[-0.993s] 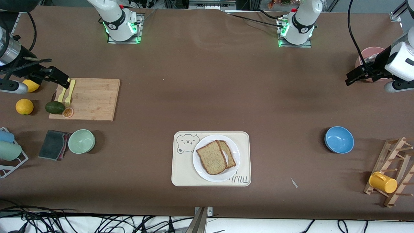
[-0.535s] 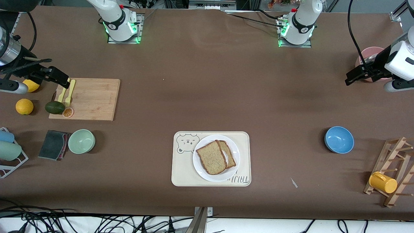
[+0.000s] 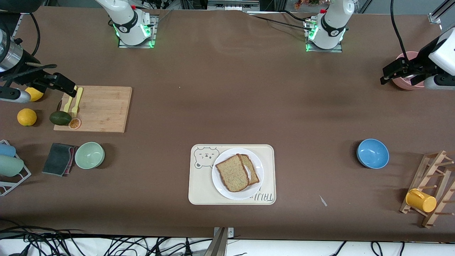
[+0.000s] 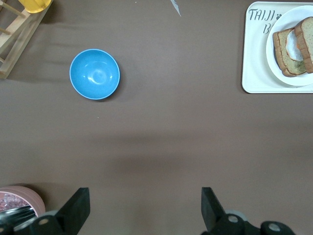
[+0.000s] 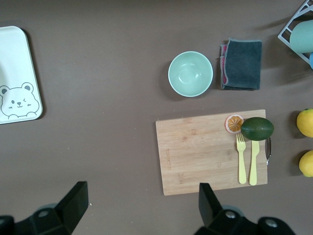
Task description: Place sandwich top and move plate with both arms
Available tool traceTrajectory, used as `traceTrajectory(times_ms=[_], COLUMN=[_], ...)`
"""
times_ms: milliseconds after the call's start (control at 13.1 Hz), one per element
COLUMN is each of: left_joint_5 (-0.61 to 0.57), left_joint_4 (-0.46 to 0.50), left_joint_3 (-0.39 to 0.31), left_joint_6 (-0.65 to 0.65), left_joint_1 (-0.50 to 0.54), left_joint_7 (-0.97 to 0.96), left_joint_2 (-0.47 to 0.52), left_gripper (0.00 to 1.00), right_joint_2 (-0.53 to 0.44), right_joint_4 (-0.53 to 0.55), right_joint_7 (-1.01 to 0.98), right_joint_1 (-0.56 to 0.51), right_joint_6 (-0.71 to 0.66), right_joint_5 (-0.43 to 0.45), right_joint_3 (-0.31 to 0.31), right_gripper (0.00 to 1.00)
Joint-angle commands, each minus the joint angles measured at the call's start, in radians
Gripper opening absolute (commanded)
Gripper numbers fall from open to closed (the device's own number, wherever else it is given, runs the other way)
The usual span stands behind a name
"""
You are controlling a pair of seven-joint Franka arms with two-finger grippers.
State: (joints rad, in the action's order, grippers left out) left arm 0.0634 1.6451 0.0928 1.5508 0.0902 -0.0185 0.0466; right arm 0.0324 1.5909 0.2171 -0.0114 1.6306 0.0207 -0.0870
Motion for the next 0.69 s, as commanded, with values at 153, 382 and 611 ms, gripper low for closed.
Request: traceTrajectory(times_ms=[153,382,611], left_joint_5=[0.041,0.039,0.041], left_joint_4=[-0.025,-0.027,-0.028], left_joint_3=[-0.004,-0.004,-0.005], left_joint_6=[0.063,0.063,0.065], left_joint_1=[-0.009,-0.009,-0.009], left_joint_7=[0.003,0.003,0.005], left_joint_2=[-0.031,-0.031,-0.031], left_gripper=[1.00,1.00,1.00], right_joint_2=[-0.003,-0.003,-0.003], right_joint_4=[-0.014,-0.014,-0.014], right_joint_7=[0.007,0.007,0.007], right_joint_1=[-0.002,-0.002,-0.002], right_joint_6=[-0.009,-0.009,-0.009], right_joint_5=[-0.008,-0.008,-0.008], right_joint_3=[-0.005,-0.002,-0.002], right_gripper=[1.00,1.00,1.00])
